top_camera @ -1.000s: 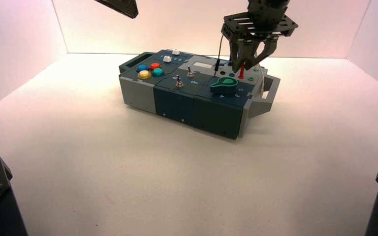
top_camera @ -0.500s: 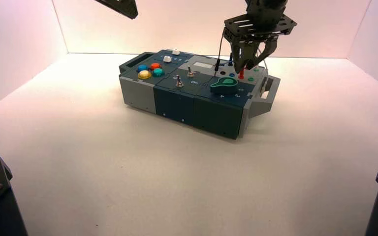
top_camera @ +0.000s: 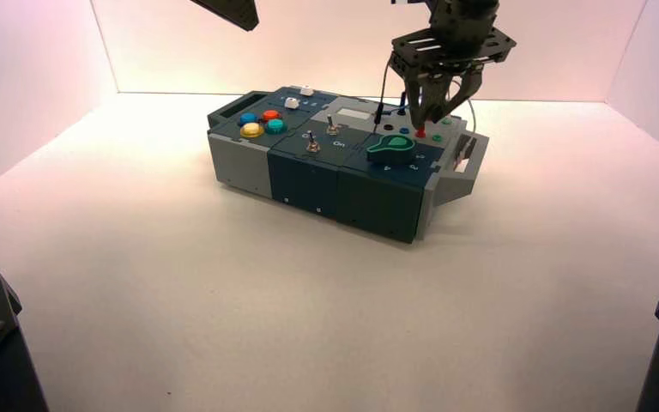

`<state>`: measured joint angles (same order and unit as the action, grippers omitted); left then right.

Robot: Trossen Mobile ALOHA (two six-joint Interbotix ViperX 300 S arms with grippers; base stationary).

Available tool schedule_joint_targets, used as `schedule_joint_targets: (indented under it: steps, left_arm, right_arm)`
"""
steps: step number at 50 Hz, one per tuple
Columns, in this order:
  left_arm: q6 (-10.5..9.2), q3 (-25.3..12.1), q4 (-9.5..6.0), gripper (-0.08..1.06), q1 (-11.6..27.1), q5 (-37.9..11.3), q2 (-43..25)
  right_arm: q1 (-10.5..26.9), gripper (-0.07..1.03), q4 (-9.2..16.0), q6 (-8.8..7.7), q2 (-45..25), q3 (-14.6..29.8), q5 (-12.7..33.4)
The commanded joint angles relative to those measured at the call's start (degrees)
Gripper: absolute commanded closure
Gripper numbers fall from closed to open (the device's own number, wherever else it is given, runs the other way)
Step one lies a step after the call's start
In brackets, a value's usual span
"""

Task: Pull the red wire.

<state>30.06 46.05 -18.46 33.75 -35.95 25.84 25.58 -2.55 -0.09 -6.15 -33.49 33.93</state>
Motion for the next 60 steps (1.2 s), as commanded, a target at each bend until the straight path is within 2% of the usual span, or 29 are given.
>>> schedule_joint_targets:
  steps: [1, 11, 18, 25, 31, 51, 60]
  left_arm:
    - [0.18, -1.7, -0.09, 1.01, 0.0, 0.2, 0.4]
    - [0.18, -1.7, -0.18, 1.01, 0.0, 0.3, 0.4]
    - [0.18, -1.6, -0.09, 1.01, 0.1, 0.3, 0.3]
    - [0.18, -1.6, -0.18, 1.01, 0.1, 0.3, 0.4]
    - [0.18, -1.6, -0.18, 1.01, 0.0, 0.2, 0.4]
    - [0.18, -1.4, -0.09, 1.01, 0.0, 0.3, 0.5]
    - [0.18, -1.5, -0.09, 1.01, 0.0, 0.3, 0.5]
  right_arm:
    - [-0.3, 0.55, -0.2, 0.18, 0.7, 1.8, -0.3]
    - [-0.3, 0.59, -0.2, 0.18, 0.2, 2.1, -0.4]
    - [-0.3, 0.73, -0.2, 0.18, -0.5, 2.2, -0.3]
    - [-0.3, 0.82, -0.4, 0.09, -1.2, 2.3, -0.4]
    - [-0.3, 0.99, -0.7, -0.35, -1.4, 2.3, -0.3]
    - [-0.3, 0.99, -0.8, -0.35, -0.8, 2.4, 0.1]
    - [-0.3, 0.99, -0.8, -0.35, 0.3, 3.5, 1.6]
